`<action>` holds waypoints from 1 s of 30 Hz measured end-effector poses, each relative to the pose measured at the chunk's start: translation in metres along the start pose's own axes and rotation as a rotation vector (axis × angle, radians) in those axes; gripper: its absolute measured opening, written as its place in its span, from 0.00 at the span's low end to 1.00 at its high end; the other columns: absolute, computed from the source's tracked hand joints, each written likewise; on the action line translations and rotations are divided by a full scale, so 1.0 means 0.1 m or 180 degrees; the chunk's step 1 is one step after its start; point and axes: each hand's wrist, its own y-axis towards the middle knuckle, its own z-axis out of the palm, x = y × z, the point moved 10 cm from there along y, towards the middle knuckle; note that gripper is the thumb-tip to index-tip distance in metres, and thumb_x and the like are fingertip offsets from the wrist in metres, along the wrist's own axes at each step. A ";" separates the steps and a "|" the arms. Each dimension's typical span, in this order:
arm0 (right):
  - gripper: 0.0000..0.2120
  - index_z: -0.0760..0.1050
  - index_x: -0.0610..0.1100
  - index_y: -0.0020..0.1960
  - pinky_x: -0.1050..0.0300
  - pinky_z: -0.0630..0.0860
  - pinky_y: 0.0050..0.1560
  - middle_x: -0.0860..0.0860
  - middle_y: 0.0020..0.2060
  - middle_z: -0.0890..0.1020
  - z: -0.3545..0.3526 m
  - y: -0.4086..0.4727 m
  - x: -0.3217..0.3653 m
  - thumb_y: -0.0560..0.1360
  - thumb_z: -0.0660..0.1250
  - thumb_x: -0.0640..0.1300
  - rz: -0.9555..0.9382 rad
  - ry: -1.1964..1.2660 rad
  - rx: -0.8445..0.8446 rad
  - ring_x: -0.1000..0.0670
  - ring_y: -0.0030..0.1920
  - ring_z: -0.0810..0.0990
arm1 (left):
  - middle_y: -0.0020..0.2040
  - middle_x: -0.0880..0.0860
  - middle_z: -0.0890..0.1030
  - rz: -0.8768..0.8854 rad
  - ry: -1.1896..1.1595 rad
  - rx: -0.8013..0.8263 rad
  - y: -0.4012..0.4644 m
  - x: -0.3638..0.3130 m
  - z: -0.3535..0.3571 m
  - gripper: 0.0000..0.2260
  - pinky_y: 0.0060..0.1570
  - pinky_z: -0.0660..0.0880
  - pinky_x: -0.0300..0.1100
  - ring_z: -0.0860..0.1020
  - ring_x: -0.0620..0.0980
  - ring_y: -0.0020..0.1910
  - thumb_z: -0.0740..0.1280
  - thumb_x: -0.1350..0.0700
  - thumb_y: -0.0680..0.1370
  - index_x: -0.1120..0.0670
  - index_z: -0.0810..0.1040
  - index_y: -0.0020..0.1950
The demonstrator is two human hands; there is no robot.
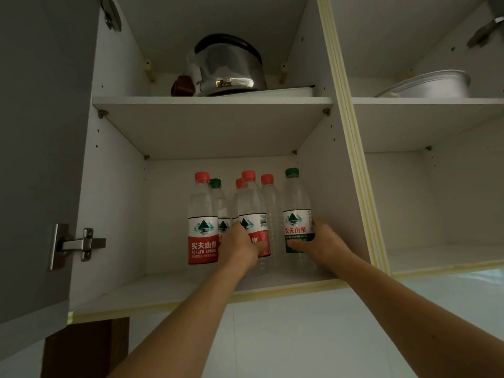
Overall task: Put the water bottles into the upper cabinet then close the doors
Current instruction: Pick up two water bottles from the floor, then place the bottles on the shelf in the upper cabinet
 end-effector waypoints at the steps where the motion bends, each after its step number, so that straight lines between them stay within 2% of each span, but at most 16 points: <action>1: 0.23 0.74 0.47 0.64 0.50 0.79 0.58 0.50 0.54 0.84 0.00 0.00 -0.01 0.72 0.77 0.43 -0.0006 -0.0019 0.0000 0.49 0.54 0.82 | 0.64 0.55 0.79 0.0013 -0.0018 -0.0007 0.00 0.00 0.00 0.24 0.63 0.75 0.50 0.78 0.55 0.62 0.75 0.54 0.76 0.56 0.71 0.68; 3: 0.23 0.74 0.48 0.64 0.50 0.80 0.57 0.51 0.53 0.84 0.01 0.01 -0.03 0.72 0.77 0.44 -0.0034 -0.0077 0.0020 0.49 0.54 0.82 | 0.63 0.55 0.79 0.0059 -0.0059 -0.0029 -0.01 0.00 0.00 0.24 0.63 0.75 0.50 0.79 0.54 0.61 0.75 0.54 0.76 0.56 0.71 0.68; 6: 0.23 0.74 0.50 0.64 0.57 0.78 0.49 0.53 0.52 0.83 0.03 0.00 -0.02 0.72 0.77 0.46 -0.0123 -0.0181 0.0027 0.51 0.53 0.82 | 0.63 0.55 0.79 0.0088 -0.0022 -0.0045 -0.02 0.01 0.00 0.24 0.61 0.74 0.47 0.79 0.54 0.62 0.74 0.53 0.76 0.55 0.71 0.69; 9: 0.22 0.74 0.52 0.62 0.63 0.75 0.41 0.55 0.49 0.82 0.04 -0.01 0.03 0.71 0.77 0.48 -0.0245 -0.0358 0.0000 0.54 0.49 0.81 | 0.60 0.54 0.80 0.0052 0.0111 -0.0007 -0.04 0.05 0.00 0.21 0.53 0.74 0.43 0.80 0.51 0.55 0.74 0.52 0.77 0.55 0.74 0.66; 11: 0.21 0.74 0.50 0.62 0.61 0.78 0.42 0.54 0.50 0.83 -0.02 -0.03 0.08 0.72 0.77 0.49 -0.0310 -0.0351 -0.0132 0.53 0.49 0.82 | 0.55 0.53 0.82 0.0072 0.0093 -0.0085 -0.09 0.06 -0.07 0.17 0.45 0.73 0.40 0.79 0.47 0.46 0.73 0.50 0.77 0.55 0.76 0.61; 13: 0.22 0.72 0.47 0.65 0.58 0.78 0.46 0.50 0.55 0.82 -0.11 -0.13 0.18 0.75 0.74 0.51 -0.0397 -0.0493 -0.0354 0.51 0.51 0.81 | 0.49 0.50 0.81 0.0159 0.0049 -0.0307 -0.20 0.03 -0.20 0.12 0.37 0.70 0.37 0.77 0.42 0.40 0.72 0.48 0.78 0.53 0.76 0.55; 16: 0.25 0.68 0.45 0.71 0.54 0.76 0.55 0.48 0.61 0.77 -0.25 -0.45 0.38 0.78 0.69 0.52 -0.0691 -0.0805 -0.0590 0.50 0.55 0.76 | 0.42 0.41 0.76 0.0453 -0.0025 -0.0745 -0.47 -0.16 -0.49 0.09 0.34 0.65 0.31 0.73 0.35 0.39 0.70 0.46 0.79 0.48 0.72 0.50; 18: 0.25 0.68 0.45 0.73 0.56 0.71 0.54 0.49 0.61 0.75 -0.36 -0.78 0.53 0.80 0.66 0.54 -0.1032 -0.0892 -0.0643 0.52 0.55 0.72 | 0.42 0.39 0.76 0.0651 -0.0076 -0.0900 -0.71 -0.34 -0.63 0.09 0.37 0.67 0.30 0.74 0.35 0.40 0.68 0.45 0.80 0.50 0.75 0.50; 21: 0.17 0.73 0.46 0.66 0.58 0.70 0.52 0.51 0.56 0.75 -0.60 -1.31 0.64 0.81 0.61 0.53 -0.1430 -0.0922 -0.0572 0.52 0.53 0.74 | 0.43 0.47 0.81 0.0783 -0.0184 -0.1018 -1.16 -0.56 -0.71 0.14 0.44 0.77 0.42 0.80 0.45 0.43 0.64 0.46 0.82 0.56 0.81 0.50; 23: 0.10 0.76 0.48 0.53 0.60 0.69 0.44 0.55 0.47 0.75 -0.81 -1.65 0.61 0.82 0.60 0.52 -0.1490 -0.0815 -0.0536 0.54 0.45 0.74 | 0.41 0.52 0.82 0.0749 -0.0459 -0.0921 -1.49 -0.68 -0.63 0.16 0.46 0.80 0.52 0.81 0.51 0.40 0.62 0.47 0.84 0.57 0.80 0.47; 24: 0.11 0.76 0.48 0.46 0.60 0.67 0.39 0.55 0.41 0.75 -0.92 -1.80 0.57 0.82 0.59 0.51 -0.1466 -0.0726 -0.0513 0.56 0.40 0.73 | 0.39 0.54 0.82 0.0686 -0.0632 -0.0817 -1.66 -0.73 -0.55 0.17 0.45 0.81 0.54 0.81 0.52 0.38 0.61 0.47 0.84 0.58 0.79 0.45; 25: 0.14 0.74 0.46 0.41 0.58 0.67 0.35 0.54 0.37 0.76 -1.00 -1.95 0.52 0.82 0.58 0.50 -0.1411 -0.0624 -0.0461 0.54 0.36 0.73 | 0.38 0.54 0.82 0.0613 -0.0792 -0.0719 -1.82 -0.76 -0.45 0.16 0.43 0.80 0.54 0.81 0.51 0.36 0.60 0.48 0.84 0.57 0.79 0.44; 27: 0.20 0.76 0.38 0.41 0.48 0.71 0.34 0.45 0.34 0.79 -1.11 -2.23 0.36 0.82 0.56 0.50 -0.1222 -0.0438 -0.0294 0.47 0.35 0.76 | 0.35 0.53 0.81 0.0488 -0.0893 -0.0605 -2.14 -0.81 -0.27 0.17 0.37 0.78 0.49 0.78 0.46 0.31 0.59 0.48 0.85 0.55 0.78 0.42; 28: 0.22 0.77 0.35 0.42 0.48 0.72 0.38 0.43 0.34 0.80 -1.16 -2.39 0.26 0.82 0.55 0.50 -0.1110 -0.0381 -0.0238 0.45 0.36 0.77 | 0.33 0.52 0.80 0.0439 -0.0833 -0.0552 -2.29 -0.83 -0.17 0.18 0.34 0.76 0.46 0.77 0.45 0.30 0.59 0.48 0.85 0.54 0.78 0.40; 30: 0.24 0.78 0.36 0.40 0.56 0.71 0.36 0.49 0.30 0.80 -1.24 -2.75 0.01 0.83 0.54 0.52 -0.0875 -0.0286 -0.0126 0.50 0.34 0.77 | 0.31 0.50 0.79 0.0348 -0.0699 -0.0432 -2.60 -0.86 0.04 0.21 0.33 0.72 0.40 0.75 0.43 0.27 0.58 0.47 0.85 0.54 0.78 0.37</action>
